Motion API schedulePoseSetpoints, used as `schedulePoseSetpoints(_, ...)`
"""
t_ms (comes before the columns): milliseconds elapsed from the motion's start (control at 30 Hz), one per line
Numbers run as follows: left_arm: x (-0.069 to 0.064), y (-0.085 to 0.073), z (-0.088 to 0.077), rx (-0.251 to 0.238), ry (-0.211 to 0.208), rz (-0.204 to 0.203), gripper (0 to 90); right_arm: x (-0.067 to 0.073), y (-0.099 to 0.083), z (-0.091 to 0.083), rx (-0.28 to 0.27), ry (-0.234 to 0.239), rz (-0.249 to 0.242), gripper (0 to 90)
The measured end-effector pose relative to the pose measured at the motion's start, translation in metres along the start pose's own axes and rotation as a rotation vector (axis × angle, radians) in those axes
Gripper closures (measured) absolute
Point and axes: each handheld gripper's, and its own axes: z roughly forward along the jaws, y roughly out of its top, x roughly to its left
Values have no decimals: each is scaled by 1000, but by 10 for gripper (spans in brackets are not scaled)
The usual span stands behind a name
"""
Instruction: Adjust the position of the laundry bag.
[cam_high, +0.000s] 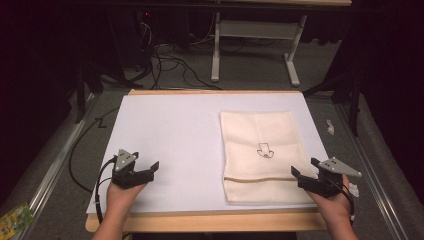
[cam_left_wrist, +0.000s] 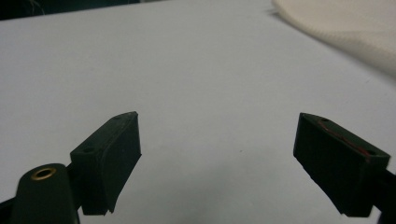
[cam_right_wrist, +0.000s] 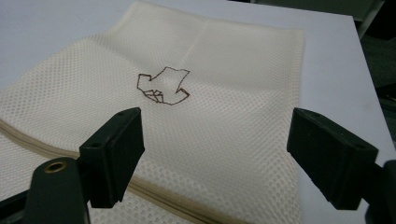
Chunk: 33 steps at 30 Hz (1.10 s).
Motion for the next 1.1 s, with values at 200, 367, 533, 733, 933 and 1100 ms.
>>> schedulePoseSetpoints(200,-2,0,-3,3,-1,-9,156,-4,-1,1,8,0,9,193)
schedulePoseSetpoints(367,-5,5,-5,5,-86,-60,160,-5,1,1,4,-2,4,184)
schedulePoseSetpoints(533,-20,10,-1,16,-114,-44,171,-7,3,0,-5,-1,-10,164)
schedulePoseSetpoints(733,-59,24,17,11,-156,38,194,-11,3,-1,-9,1,8,163)
schedulePoseSetpoints(933,-94,32,42,16,-191,52,226,-10,4,-1,-25,26,-14,152)
schedulePoseSetpoints(1100,-122,38,74,34,-240,43,257,-8,5,0,-17,33,-20,141)
